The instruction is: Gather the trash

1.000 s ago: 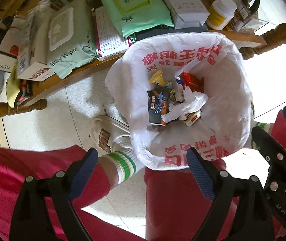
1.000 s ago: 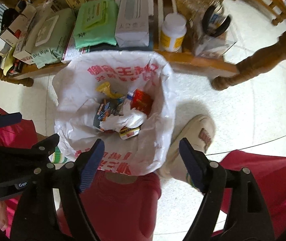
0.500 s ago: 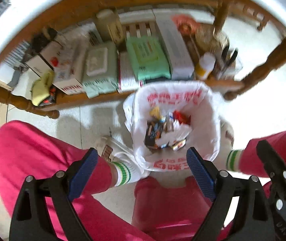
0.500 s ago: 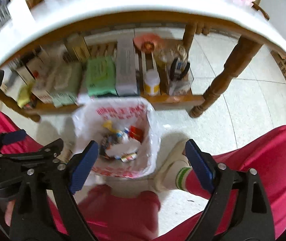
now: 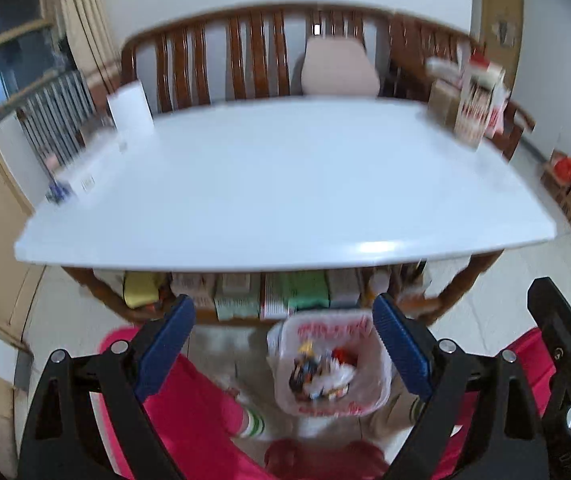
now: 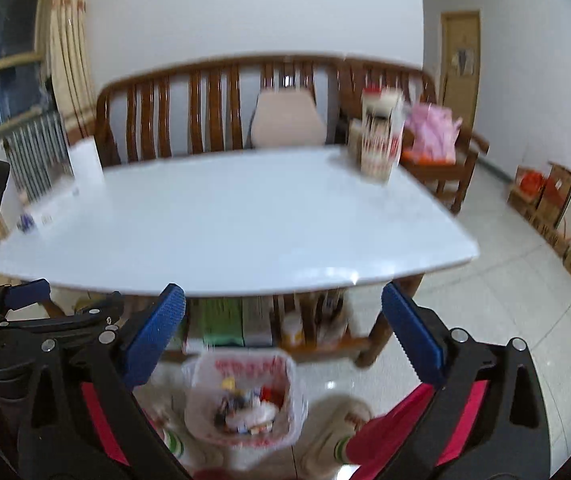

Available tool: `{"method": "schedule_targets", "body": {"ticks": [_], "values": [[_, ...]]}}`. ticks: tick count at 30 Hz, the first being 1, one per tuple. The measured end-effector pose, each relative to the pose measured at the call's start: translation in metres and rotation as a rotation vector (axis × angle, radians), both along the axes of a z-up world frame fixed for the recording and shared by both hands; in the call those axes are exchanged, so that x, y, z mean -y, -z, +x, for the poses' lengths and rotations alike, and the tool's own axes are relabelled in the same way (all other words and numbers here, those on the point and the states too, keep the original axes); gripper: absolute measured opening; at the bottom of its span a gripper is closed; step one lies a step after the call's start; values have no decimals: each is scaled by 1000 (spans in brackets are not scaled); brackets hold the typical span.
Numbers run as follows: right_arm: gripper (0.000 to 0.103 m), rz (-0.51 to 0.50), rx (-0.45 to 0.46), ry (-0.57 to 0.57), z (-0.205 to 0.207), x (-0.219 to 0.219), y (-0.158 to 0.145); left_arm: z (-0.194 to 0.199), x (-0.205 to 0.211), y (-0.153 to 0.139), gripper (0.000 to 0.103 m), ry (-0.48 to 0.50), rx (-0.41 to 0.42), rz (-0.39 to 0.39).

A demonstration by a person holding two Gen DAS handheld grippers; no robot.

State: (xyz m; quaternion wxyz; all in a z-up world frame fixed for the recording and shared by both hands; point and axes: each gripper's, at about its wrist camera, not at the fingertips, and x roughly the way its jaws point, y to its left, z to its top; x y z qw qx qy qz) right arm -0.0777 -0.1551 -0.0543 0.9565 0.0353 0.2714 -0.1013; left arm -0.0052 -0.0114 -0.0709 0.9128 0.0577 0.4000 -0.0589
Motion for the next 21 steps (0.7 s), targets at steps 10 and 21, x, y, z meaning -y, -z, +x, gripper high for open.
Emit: {"method": "schedule_targets", "body": {"ticks": [10,21], "values": [[96,-26,172,11,-34,2,-67,-36,-6,-80,88,-8,200,-78],[96,-86,220,25,-59,-7,-93,-51,-15,-105,90,-35,264,-109]]}}
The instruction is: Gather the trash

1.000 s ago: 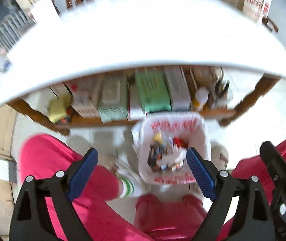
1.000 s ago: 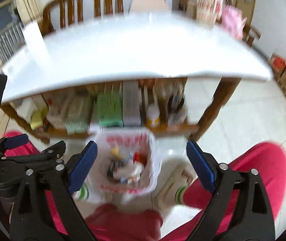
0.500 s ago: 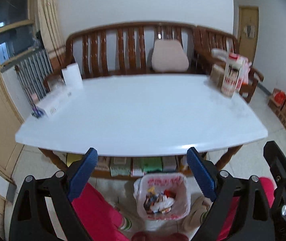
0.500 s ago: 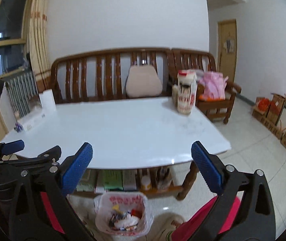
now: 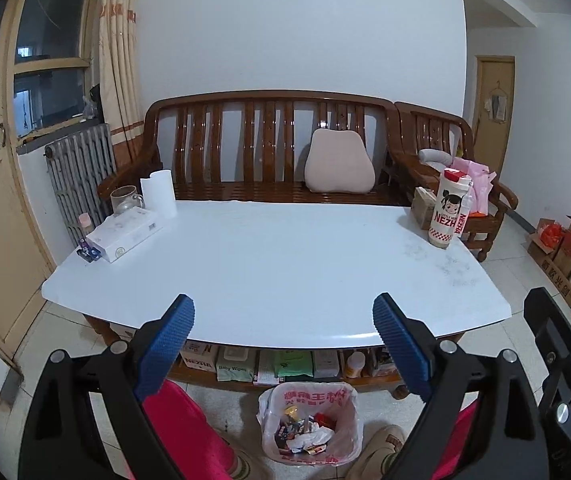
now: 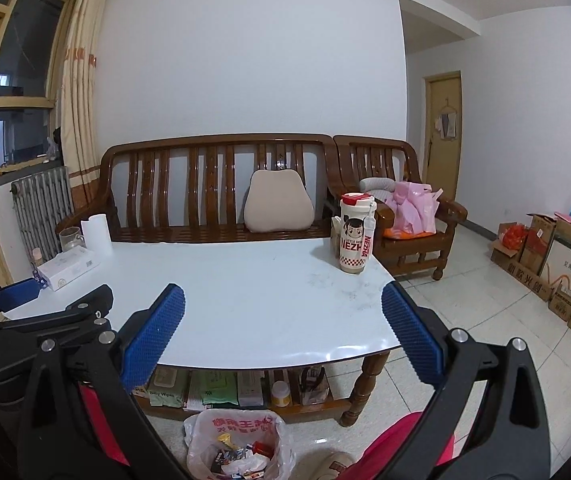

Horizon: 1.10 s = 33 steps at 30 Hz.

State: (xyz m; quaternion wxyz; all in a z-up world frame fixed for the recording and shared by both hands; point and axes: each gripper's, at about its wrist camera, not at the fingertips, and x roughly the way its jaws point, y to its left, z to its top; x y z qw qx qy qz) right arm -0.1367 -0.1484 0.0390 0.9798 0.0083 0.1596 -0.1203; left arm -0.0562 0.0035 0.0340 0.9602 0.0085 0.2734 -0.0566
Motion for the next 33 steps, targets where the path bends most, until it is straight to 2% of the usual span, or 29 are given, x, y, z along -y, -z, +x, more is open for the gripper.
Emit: {"method": "schedule_targets", "body": {"ticks": [2,8,33], "values": [[96,-1,5,1,-2,-1,-1,-2,-2,-3,95,-13,10,-7],[96,-13,5,0,-5,-2,-7,-9,-3,-9,95,-52,49,23],[96,-16,-19,-1,4,-6,-5,-3,-5,-2,95,-72,11,36]]}}
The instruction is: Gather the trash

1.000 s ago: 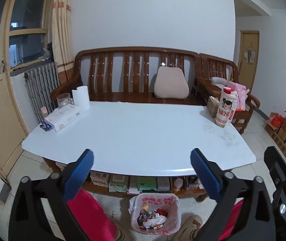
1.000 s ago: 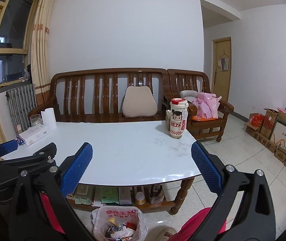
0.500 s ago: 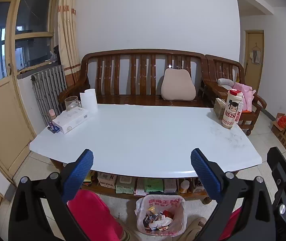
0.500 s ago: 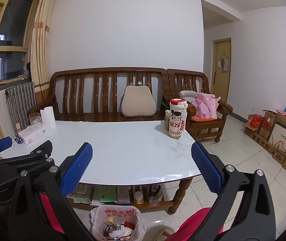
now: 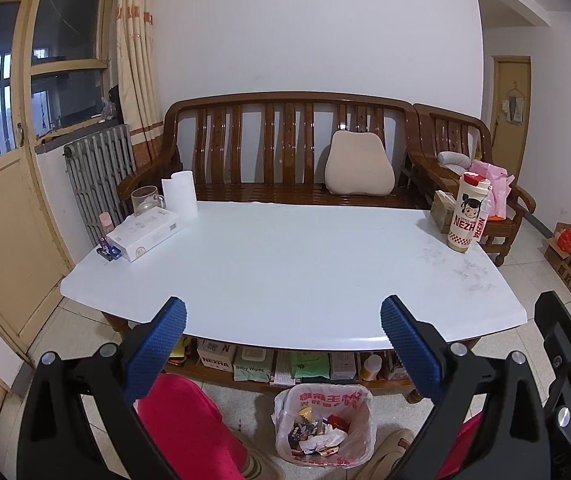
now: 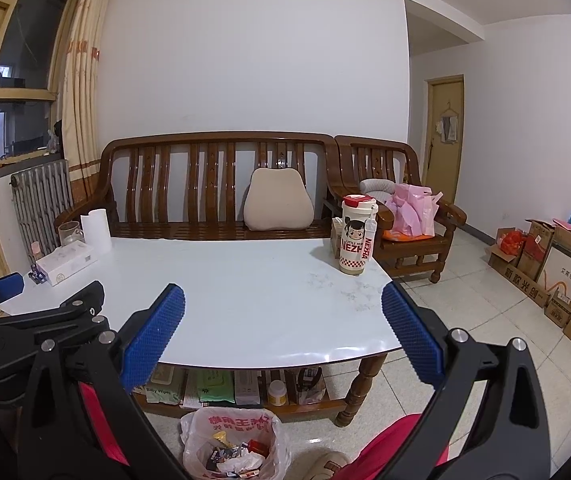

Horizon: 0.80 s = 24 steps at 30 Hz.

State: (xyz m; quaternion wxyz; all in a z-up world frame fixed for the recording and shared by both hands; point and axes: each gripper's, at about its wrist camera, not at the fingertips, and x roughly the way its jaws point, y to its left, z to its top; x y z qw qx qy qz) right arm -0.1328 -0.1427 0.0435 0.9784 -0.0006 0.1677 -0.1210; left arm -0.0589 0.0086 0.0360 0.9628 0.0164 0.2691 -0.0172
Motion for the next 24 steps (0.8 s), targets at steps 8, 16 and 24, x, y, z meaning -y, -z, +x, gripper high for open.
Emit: {"method": "schedule_targets", "body": {"ticks": [8,16,24], "values": [[96,0,-2,-1,1,0,0,1,1,2,95,-7,-9,4],[96,-2,0,-4,4,6,3,1,1,2,95,-3,-14,8],[96,0,-2,-8,4,9,2,2,0,2,95,0,-17,11]]}}
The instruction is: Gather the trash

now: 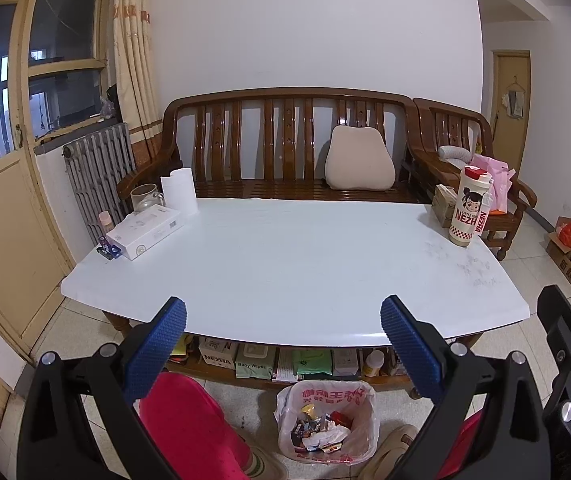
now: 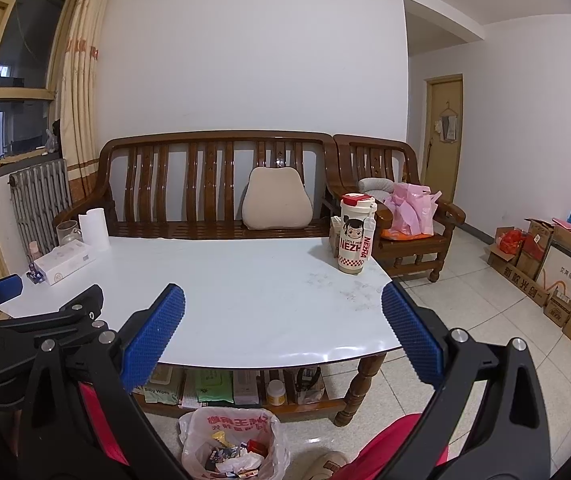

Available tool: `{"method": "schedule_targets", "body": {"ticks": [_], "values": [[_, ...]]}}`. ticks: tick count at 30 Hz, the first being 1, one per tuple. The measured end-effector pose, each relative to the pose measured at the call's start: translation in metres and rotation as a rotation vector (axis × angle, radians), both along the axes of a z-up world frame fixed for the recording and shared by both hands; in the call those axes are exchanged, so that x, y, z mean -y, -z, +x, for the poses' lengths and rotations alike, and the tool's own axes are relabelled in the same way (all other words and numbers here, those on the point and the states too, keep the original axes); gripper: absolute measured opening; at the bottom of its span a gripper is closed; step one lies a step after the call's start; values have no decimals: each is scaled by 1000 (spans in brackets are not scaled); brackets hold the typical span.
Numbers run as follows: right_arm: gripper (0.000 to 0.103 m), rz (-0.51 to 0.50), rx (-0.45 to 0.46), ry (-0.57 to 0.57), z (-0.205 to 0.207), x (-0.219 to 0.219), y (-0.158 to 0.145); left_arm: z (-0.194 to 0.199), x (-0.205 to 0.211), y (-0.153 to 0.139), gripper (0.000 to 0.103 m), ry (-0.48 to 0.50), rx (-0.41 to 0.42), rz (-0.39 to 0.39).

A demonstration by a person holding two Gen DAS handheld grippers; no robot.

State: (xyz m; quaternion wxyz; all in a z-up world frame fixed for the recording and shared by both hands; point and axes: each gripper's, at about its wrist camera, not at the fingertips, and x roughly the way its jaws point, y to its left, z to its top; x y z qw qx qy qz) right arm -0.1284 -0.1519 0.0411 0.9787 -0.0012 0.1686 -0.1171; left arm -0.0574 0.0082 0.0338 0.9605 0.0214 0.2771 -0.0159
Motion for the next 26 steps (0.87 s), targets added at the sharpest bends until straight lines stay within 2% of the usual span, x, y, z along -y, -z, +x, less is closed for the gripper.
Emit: {"method": "schedule_targets", "body": {"ticks": [18,26], "values": [[96,0,-13,-9,4,1,6,1,-4,1,95,-16,24,49],[96,-1,-18,-11,6,2,8,6,-8,1,95,-11,-4,41]]}}
